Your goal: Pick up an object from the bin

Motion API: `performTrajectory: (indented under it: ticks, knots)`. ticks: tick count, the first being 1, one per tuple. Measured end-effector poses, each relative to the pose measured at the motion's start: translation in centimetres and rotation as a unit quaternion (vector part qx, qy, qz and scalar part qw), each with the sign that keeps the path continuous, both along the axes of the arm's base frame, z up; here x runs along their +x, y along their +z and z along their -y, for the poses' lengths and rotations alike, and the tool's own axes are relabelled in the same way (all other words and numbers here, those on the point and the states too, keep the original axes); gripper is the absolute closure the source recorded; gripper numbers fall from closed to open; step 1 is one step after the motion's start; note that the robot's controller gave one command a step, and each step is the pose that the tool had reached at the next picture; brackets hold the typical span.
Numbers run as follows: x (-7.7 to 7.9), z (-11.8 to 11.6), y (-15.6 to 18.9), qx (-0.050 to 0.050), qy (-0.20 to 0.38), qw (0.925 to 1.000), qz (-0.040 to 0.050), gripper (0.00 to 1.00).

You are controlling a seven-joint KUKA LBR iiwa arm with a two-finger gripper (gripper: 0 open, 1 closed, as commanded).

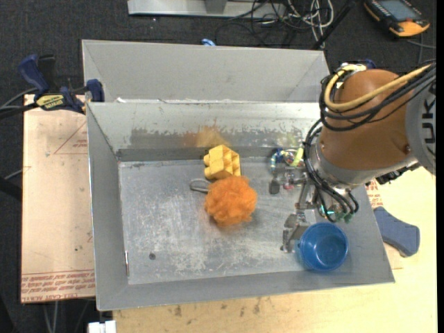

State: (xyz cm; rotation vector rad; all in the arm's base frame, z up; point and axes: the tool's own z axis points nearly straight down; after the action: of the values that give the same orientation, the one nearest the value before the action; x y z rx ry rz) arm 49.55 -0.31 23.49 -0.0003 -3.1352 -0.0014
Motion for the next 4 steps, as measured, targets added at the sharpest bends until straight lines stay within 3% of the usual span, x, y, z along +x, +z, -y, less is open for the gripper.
performTrajectory:
  ticks: [1, 2, 3, 4]
  knots:
    - [0.1, 0.0, 0.3, 0.0, 0.0, 1.0, 0.0034, 0.0]
    - [2.4, -1.8, -4.3, 0.0, 0.008, 0.9999, 0.0081, 0.0]
    - [4.7, -4.2, -8.6, 0.0, -0.034, 0.9994, 0.0045, 0.0]
    - [5.8, -6.8, -10.1, 0.0, -0.054, 0.9985, 0.0042, 0.0]
